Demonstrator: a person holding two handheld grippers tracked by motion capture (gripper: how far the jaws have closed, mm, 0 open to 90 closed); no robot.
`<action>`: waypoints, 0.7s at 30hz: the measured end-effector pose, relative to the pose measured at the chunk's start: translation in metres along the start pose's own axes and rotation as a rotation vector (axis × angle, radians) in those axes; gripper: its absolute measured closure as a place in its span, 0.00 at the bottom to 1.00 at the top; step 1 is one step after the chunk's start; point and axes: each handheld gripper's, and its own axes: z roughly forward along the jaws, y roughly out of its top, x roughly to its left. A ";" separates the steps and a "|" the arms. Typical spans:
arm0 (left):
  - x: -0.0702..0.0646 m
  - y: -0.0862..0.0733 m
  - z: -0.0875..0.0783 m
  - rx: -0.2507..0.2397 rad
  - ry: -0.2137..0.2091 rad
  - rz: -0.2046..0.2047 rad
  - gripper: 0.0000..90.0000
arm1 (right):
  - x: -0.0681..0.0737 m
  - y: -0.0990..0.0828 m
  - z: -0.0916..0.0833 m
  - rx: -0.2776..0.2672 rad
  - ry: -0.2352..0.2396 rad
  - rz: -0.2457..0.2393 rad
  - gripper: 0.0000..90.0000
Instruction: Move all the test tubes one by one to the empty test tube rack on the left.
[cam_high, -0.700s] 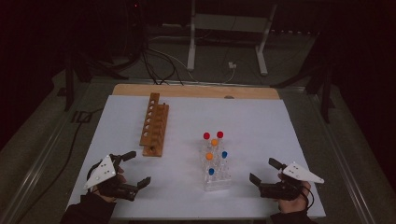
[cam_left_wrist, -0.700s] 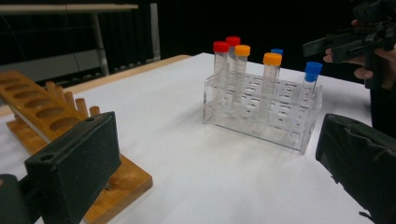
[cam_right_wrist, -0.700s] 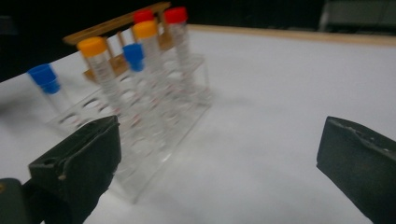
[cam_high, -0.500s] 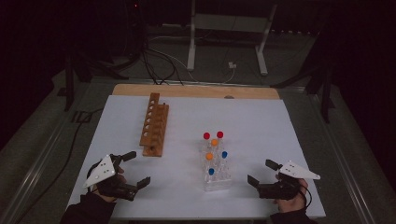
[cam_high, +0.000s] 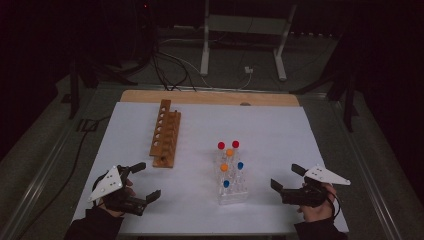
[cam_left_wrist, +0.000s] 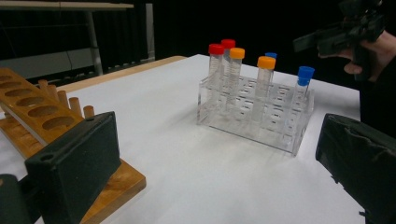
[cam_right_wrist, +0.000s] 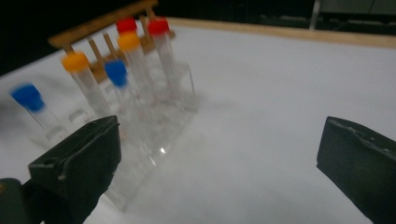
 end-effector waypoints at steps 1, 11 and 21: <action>0.000 0.000 0.000 0.000 0.000 0.000 0.01 | 0.001 0.003 -0.001 -0.009 0.009 -0.001 0.00; 0.000 0.000 0.000 0.001 -0.001 0.002 0.01 | 0.019 0.020 0.016 0.013 0.075 -0.048 0.00; 0.000 0.000 0.000 -0.001 -0.005 0.002 0.01 | 0.036 0.029 0.040 0.067 0.117 -0.016 0.00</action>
